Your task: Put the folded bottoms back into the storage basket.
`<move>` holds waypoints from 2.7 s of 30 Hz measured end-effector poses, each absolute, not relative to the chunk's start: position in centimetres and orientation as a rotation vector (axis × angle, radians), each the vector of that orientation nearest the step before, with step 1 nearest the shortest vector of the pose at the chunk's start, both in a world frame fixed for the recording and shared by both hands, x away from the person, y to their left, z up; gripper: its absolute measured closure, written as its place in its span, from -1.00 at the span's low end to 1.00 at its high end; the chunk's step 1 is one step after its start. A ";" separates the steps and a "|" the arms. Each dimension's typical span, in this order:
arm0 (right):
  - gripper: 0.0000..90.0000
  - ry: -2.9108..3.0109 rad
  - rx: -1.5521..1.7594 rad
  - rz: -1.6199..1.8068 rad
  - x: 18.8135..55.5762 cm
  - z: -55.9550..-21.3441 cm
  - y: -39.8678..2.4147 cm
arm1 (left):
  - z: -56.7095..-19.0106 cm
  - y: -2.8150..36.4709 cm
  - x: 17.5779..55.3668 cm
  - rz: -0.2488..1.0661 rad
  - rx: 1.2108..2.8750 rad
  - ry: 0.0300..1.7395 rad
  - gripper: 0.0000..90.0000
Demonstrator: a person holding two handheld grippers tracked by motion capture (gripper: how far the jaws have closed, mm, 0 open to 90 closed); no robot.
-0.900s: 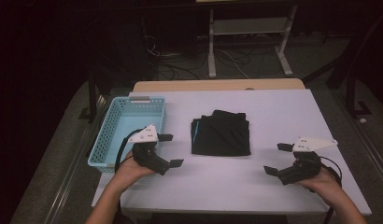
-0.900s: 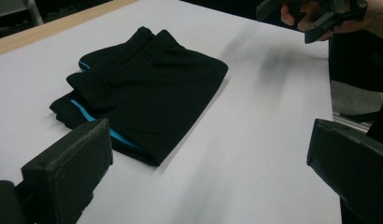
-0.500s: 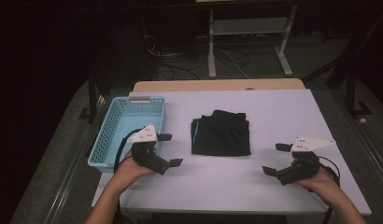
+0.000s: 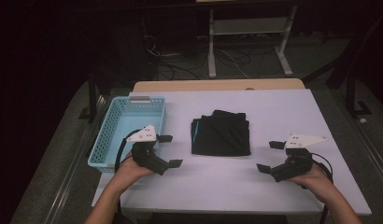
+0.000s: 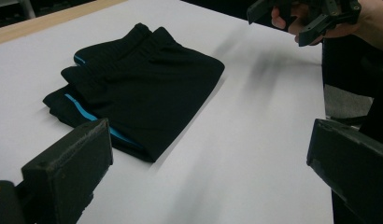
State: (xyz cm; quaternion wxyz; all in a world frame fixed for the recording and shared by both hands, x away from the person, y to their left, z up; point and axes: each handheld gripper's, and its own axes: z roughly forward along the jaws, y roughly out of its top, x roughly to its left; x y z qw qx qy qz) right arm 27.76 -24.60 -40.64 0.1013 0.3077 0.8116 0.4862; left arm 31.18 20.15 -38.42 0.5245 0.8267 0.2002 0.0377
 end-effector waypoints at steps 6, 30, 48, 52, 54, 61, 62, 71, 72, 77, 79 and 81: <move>-1.00 2.404 0.905 1.448 28.0 -40.5 -24.3 | -38.4 20.2 31.2 0.087 1.977 0.487 -1.00; -1.00 2.449 0.866 1.434 29.1 -40.1 -22.7 | -38.5 20.2 31.2 0.084 1.976 0.489 -1.00; -1.00 2.482 0.843 1.456 30.1 -39.9 -21.4 | -38.5 20.3 31.2 0.080 1.974 0.490 -1.00; -1.00 2.493 0.838 1.460 30.4 -39.9 -21.0 | -38.5 20.3 31.2 0.080 1.974 0.489 -1.00; -1.00 2.494 0.838 1.459 30.4 -39.9 -20.9 | -38.5 20.3 31.3 0.079 1.973 0.490 -1.00; -1.00 2.499 0.828 1.466 30.9 -39.7 -20.5 | -38.5 20.3 31.3 0.078 1.972 0.490 -1.00; -1.00 2.501 0.822 1.468 31.0 -39.7 -20.3 | -38.5 20.3 31.3 0.077 1.972 0.490 -1.00; -1.00 2.508 0.808 1.479 31.6 -39.5 -19.6 | -38.5 20.3 31.3 0.074 1.969 0.490 -1.00; -1.00 2.511 0.804 1.474 31.7 -39.6 -19.4 | -38.5 20.3 31.3 0.071 1.968 0.490 -1.00; -1.00 2.519 0.803 1.472 32.1 -39.5 -19.0 | -38.5 20.4 31.4 0.065 1.965 0.490 -1.00; -1.00 2.517 0.802 1.475 32.2 -39.5 -18.9 | -38.5 20.4 31.4 0.064 1.965 0.491 -1.00; -1.00 2.516 0.796 1.475 32.3 -39.4 -18.8 | -38.5 20.4 31.4 0.064 1.965 0.490 -1.00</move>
